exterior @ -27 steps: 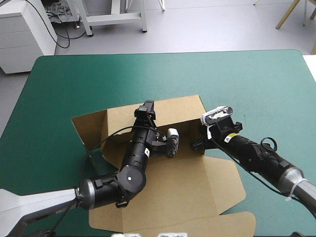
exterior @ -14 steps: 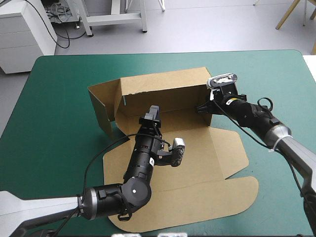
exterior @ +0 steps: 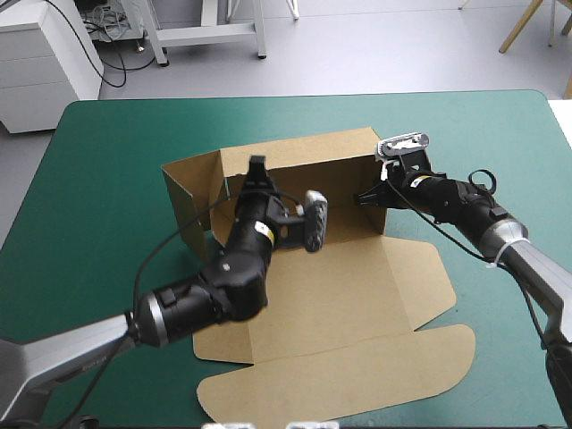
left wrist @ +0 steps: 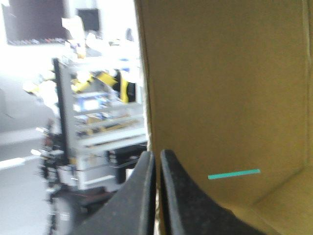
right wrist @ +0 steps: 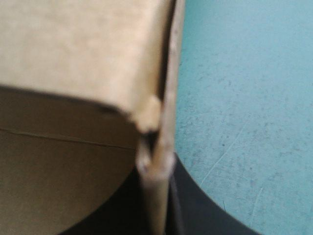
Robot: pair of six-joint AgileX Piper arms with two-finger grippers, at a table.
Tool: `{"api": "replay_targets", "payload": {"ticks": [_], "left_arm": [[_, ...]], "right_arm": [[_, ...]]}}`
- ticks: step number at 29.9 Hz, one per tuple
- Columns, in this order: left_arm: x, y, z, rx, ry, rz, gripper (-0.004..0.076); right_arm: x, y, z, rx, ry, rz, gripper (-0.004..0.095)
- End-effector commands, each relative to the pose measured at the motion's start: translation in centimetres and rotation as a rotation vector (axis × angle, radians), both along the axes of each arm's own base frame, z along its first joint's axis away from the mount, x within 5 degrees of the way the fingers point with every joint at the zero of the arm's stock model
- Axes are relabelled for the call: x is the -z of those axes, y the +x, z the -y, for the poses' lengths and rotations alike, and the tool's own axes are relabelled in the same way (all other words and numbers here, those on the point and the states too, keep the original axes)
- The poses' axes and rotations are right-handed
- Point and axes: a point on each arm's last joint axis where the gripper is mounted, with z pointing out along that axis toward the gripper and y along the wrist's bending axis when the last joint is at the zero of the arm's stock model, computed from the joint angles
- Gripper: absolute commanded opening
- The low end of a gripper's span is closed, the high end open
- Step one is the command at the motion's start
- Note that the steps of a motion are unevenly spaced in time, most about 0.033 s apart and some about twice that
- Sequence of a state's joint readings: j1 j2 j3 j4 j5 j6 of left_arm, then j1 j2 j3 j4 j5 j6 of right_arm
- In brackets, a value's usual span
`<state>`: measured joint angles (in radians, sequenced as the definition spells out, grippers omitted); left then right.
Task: Fold the box
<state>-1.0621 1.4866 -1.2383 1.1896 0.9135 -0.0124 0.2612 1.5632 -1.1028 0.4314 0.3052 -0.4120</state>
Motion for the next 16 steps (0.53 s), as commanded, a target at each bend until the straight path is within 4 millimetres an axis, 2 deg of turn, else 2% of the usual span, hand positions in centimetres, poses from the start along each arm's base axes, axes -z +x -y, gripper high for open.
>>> {"api": "replay_targets", "payload": {"ticks": [1, 4, 8, 12, 16], "left_arm": [[-5.9, 1.7, -2.9, -0.086, -0.233, -0.159, 0.0014], [-9.7, 3.4, -6.4, -0.198, -0.458, -0.277, 0.0014], [-12.2, 5.5, -11.8, -0.389, -0.690, -0.317, 0.0014], [-12.1, 7.2, -17.4, -0.657, -0.914, -0.320, 0.0014], [-10.4, 8.4, -22.4, -0.892, -1.123, -0.325, 0.0014]], "right_arm": [[-2.8, 0.0, 0.3, 0.043, 0.062, 0.094, -0.0014], [-2.8, 0.0, 0.3, 0.047, 0.068, 0.092, -0.0014], [-2.8, 0.0, 0.3, 0.054, 0.077, 0.088, -0.0014], [-2.8, 0.1, 0.3, 0.060, 0.084, 0.089, -0.0014], [-2.8, 0.1, 0.3, 0.061, 0.081, 0.097, -0.0014]]}}
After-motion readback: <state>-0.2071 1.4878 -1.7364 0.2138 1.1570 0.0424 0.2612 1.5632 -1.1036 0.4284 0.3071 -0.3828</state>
